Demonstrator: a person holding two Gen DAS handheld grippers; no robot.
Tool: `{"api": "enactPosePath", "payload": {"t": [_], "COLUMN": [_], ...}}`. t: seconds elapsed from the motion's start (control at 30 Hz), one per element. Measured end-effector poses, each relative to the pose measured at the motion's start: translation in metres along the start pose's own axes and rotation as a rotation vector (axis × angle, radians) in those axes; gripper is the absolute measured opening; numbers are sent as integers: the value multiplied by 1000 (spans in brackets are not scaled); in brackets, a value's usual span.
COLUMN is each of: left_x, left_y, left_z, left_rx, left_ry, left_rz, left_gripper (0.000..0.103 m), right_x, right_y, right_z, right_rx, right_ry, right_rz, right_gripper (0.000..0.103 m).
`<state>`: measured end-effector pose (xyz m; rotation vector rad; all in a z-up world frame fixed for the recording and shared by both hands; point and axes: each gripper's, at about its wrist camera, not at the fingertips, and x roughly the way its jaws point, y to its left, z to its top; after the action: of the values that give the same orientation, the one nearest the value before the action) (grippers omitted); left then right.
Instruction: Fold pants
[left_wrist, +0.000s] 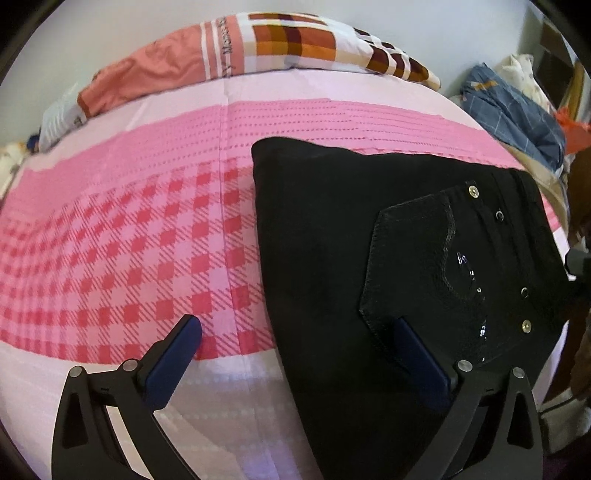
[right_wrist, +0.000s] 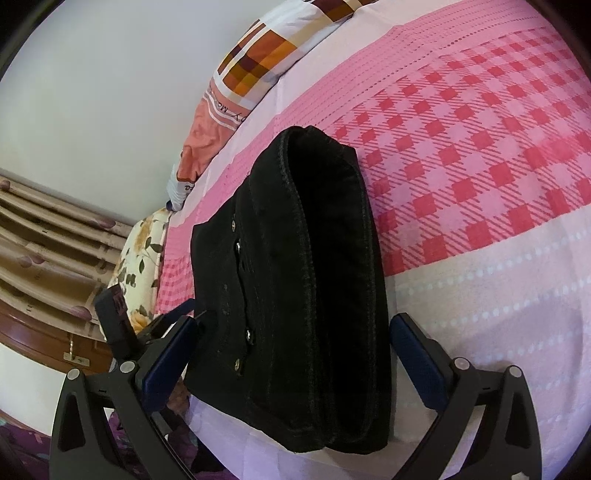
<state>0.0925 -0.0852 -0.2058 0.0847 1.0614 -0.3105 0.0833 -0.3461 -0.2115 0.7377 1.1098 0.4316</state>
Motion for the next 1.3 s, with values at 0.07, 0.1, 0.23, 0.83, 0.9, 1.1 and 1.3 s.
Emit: {"api": "enactPosePath", "payload": {"t": [0.07, 0.1, 0.23, 0.83, 0.9, 1.1, 1.3], "left_x": [-1, -1, -1, 4, 7, 9, 5], "left_y": [-2, -3, -3, -12, -10, -10, -23], "left_z": [0, 0, 0, 8, 11, 10, 13], "left_rx": [15, 20, 24, 53, 39, 54, 94], "left_ry": [-10, -12, -14, 37, 49, 41, 21], "left_rz": [13, 16, 16, -37, -56, -61, -93], "left_gripper": [103, 103, 103, 103, 103, 103, 71], "right_x": [4, 5, 11, 13, 15, 27, 26], "right_y": [6, 8, 15, -2, -2, 23, 12], "right_z": [1, 2, 3, 12, 13, 11, 10], "right_rx": [-31, -45, -103, -50, -33, -169, -137], "right_ry": [5, 7, 19, 51, 51, 67, 63], "right_rz": [-24, -34, -70, 4, 42, -54, -74], "right_gripper": [103, 103, 103, 68, 81, 83, 41]}}
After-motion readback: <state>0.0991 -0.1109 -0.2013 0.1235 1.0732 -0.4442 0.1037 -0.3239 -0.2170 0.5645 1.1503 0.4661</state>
